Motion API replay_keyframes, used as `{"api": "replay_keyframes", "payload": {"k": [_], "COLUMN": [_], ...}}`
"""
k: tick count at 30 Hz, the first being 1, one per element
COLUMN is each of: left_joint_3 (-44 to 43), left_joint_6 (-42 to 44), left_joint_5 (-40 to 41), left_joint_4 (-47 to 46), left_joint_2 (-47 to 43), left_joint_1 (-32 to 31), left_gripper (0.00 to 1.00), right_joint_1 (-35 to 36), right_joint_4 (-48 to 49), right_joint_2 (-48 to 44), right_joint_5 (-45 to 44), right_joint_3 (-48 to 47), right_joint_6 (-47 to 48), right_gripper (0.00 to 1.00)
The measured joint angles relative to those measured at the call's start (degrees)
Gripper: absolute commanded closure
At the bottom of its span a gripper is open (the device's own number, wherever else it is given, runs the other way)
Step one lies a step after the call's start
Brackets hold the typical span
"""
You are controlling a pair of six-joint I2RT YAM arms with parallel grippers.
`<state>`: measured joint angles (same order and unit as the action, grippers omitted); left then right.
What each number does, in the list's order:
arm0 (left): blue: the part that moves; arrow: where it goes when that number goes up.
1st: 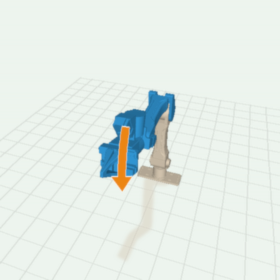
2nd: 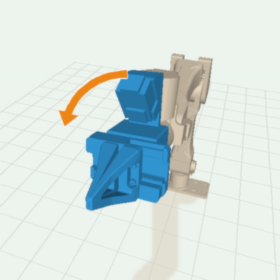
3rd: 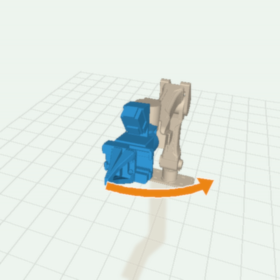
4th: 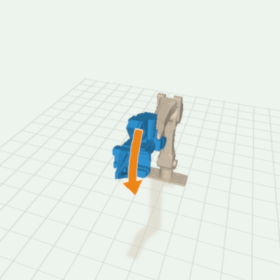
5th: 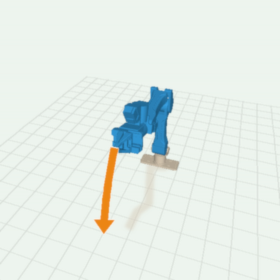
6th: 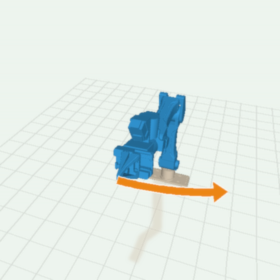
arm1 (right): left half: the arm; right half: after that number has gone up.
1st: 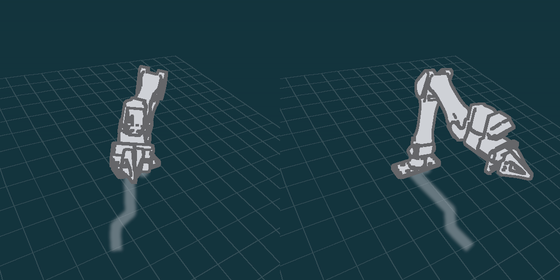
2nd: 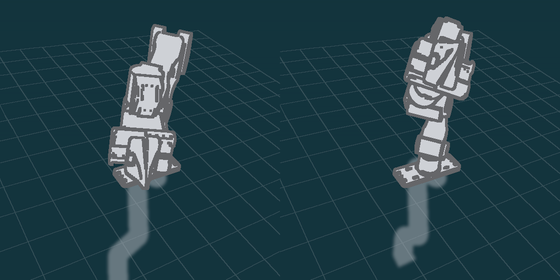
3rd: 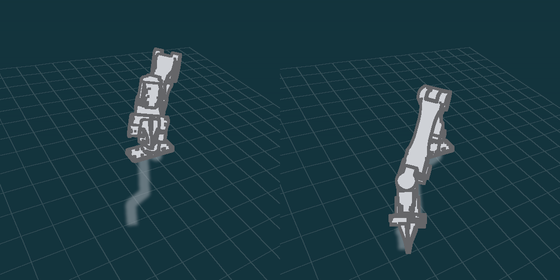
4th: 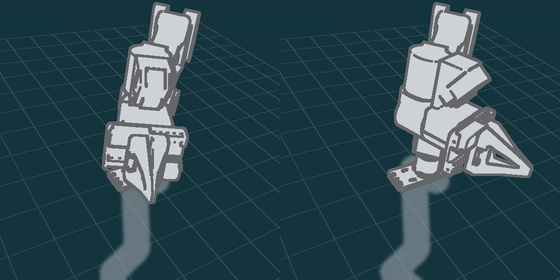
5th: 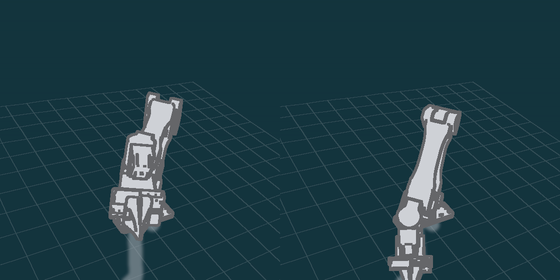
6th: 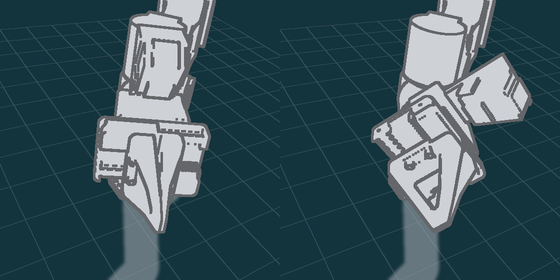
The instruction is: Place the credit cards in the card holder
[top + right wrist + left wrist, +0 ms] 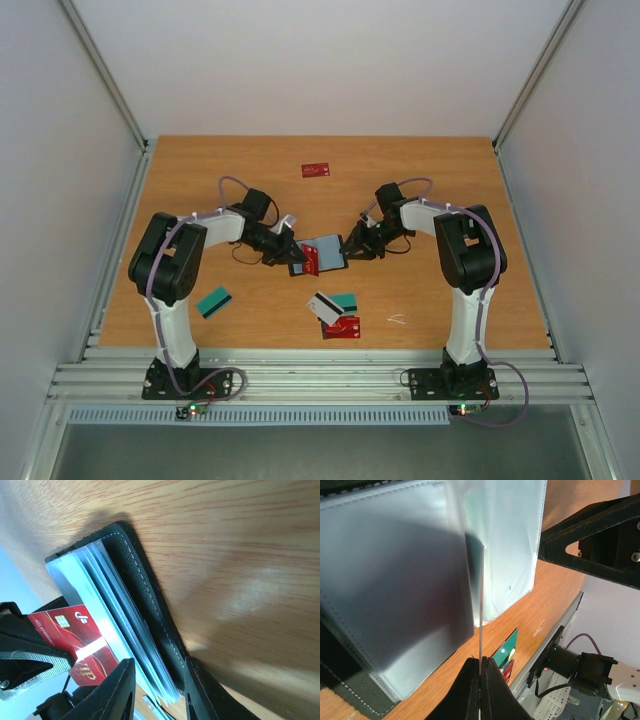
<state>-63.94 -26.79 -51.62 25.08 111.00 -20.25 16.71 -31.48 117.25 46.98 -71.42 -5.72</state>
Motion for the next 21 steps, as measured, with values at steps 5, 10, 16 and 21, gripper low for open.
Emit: {"api": "replay_keyframes", "payload": {"k": [5, 10, 16, 21], "left_joint_3": [-0.55, -1.38, -2.93, -3.76], "left_joint_6": [0.04, 0.04, 0.24, 0.33], "left_joint_5": [-0.04, -0.31, -0.66, -0.92], "left_joint_4": [0.00, -0.13, -0.13, -0.22], "left_joint_2": [0.94, 1.81, 3.02, 3.82], "left_joint_1": [0.00, 0.00, 0.00, 0.00], "left_gripper": [1.00, 1.00, 1.00, 1.00], "right_joint_1": [0.00, 0.00, 0.00, 0.00], "right_joint_4": [0.00, -0.02, -0.02, -0.24], "right_joint_2": [0.04, 0.11, 0.24, 0.39], "right_joint_5": [0.15, 0.26, 0.63, 0.83], "right_joint_3": [0.00, 0.00, 0.00, -0.13], "right_joint_6": [0.11, 0.24, 0.39, 0.72], "right_gripper": [0.70, 0.70, 0.70, 0.70]}}
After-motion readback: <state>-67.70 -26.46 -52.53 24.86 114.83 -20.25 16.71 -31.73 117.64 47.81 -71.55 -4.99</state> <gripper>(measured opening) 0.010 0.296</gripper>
